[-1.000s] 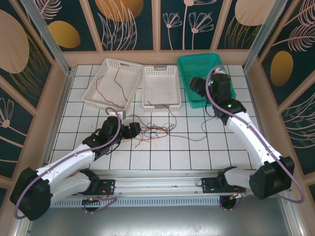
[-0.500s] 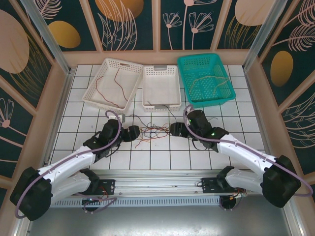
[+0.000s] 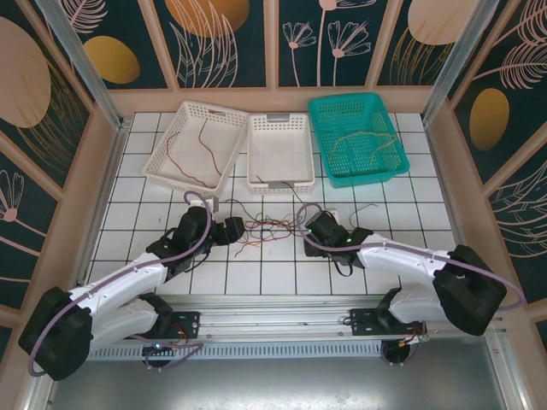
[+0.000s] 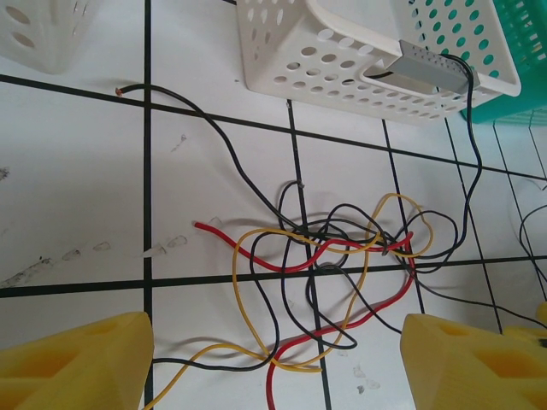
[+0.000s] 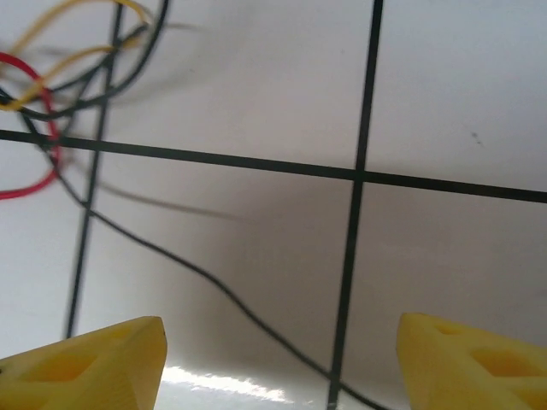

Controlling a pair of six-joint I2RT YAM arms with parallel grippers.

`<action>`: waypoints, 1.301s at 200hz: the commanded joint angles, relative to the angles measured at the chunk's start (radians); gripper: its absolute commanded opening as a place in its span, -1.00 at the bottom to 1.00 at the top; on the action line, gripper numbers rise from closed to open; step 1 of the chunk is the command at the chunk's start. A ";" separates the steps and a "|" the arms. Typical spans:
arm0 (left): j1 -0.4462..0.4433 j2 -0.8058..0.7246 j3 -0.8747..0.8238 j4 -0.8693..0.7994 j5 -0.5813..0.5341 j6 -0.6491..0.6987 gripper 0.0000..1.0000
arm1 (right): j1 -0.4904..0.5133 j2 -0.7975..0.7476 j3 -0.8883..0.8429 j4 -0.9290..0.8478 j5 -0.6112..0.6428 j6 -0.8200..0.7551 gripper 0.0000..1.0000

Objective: Untangle the cables

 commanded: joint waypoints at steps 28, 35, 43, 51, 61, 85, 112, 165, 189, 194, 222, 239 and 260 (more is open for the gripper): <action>0.001 0.006 -0.014 0.024 0.017 -0.014 0.51 | 0.005 0.045 0.044 -0.005 0.045 -0.025 -0.13; 0.001 0.010 -0.016 0.030 0.023 -0.017 0.51 | 0.005 0.045 0.048 -0.003 0.037 -0.030 -0.22; 0.002 0.015 -0.017 0.037 0.031 -0.019 0.51 | 0.005 0.045 0.053 0.003 0.024 -0.039 -0.32; 0.001 0.021 -0.019 0.043 0.035 -0.024 0.51 | 0.005 0.048 0.058 0.005 0.013 -0.048 -0.41; 0.000 0.026 -0.023 0.049 0.039 -0.028 0.51 | 0.005 0.050 0.064 0.004 0.001 -0.057 -0.46; -0.005 0.025 -0.024 0.053 0.039 -0.030 0.51 | 0.004 0.054 0.074 0.007 -0.035 -0.084 -0.59; -0.005 0.024 -0.022 0.052 0.039 -0.030 0.51 | 0.003 0.049 0.077 0.022 -0.094 -0.103 -0.77; -0.025 0.044 -0.019 0.067 0.049 -0.040 0.51 | 0.002 -0.015 0.113 0.051 -0.247 -0.124 -1.00; -0.046 0.065 -0.019 0.084 0.045 -0.045 0.51 | -0.004 -0.088 0.162 0.053 -0.328 -0.131 -1.00; -0.048 0.072 -0.019 0.087 0.045 -0.048 0.51 | -0.007 -0.101 0.174 0.051 -0.343 -0.132 -1.00; -0.075 0.113 -0.018 0.121 0.044 -0.058 0.48 | -0.027 -0.161 0.257 0.029 -0.446 -0.140 -1.00; -0.092 0.143 -0.014 0.144 0.044 -0.062 0.46 | -0.033 -0.190 0.310 0.013 -0.500 -0.145 -1.00; -0.112 0.183 -0.011 0.171 0.044 -0.067 0.44 | -0.048 -0.224 0.365 0.003 -0.548 -0.137 -1.00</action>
